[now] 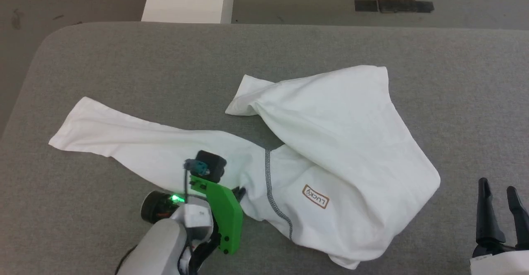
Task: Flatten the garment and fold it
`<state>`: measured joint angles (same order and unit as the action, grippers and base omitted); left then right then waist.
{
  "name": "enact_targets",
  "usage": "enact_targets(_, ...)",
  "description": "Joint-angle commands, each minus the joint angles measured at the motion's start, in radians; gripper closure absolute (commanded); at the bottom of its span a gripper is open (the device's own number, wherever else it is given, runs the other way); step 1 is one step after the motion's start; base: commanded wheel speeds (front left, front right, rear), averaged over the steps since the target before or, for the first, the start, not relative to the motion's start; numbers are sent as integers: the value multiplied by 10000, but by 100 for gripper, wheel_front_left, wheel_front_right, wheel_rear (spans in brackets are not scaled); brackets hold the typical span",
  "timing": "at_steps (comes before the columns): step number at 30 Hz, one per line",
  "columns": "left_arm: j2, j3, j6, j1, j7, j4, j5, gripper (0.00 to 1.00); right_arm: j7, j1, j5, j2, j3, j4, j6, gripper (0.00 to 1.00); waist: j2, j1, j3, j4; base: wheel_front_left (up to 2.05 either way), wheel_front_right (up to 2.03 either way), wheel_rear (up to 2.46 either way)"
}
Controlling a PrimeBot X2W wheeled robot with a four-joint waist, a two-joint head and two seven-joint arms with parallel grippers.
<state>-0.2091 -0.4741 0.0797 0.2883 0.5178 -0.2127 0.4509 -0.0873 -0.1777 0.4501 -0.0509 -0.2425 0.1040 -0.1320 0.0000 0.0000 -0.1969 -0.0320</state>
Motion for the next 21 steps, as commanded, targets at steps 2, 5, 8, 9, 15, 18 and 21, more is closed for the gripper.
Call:
enact_targets(2,100,585,-125,-252,-699,630,412,100,29,154,86,6,-1,65,13,0,0,0,113,-111,0,0,0)
enact_targets(5,-123,1694,-558,-522,-1454,1907,852,100,47,68,101,6,-37,100,13,0,0,0,189,-218,0,0,0)
enact_targets(8,-637,2749,-1081,-1001,-1633,3182,1068,100,85,-27,105,7,-67,134,13,0,0,0,240,-299,0,0,0)
enact_targets(9,-873,3152,-1275,-1248,-1606,3580,1140,100,94,-56,109,7,-88,147,13,0,0,0,246,-328,0,0,0)
enact_targets(15,-1380,4803,-2111,-2746,-1744,4349,1525,100,176,-74,114,7,-167,161,13,0,0,0,206,-465,0,0,0)
enact_targets(18,-1318,5057,-2414,-3256,-2087,3982,1334,100,252,-58,88,7,-164,165,13,0,0,0,191,-526,0,0,0)
enact_targets(21,-1102,5096,-2538,-3439,-2707,3343,1130,100,345,-39,40,7,-147,184,13,0,0,0,159,-585,0,0,0)
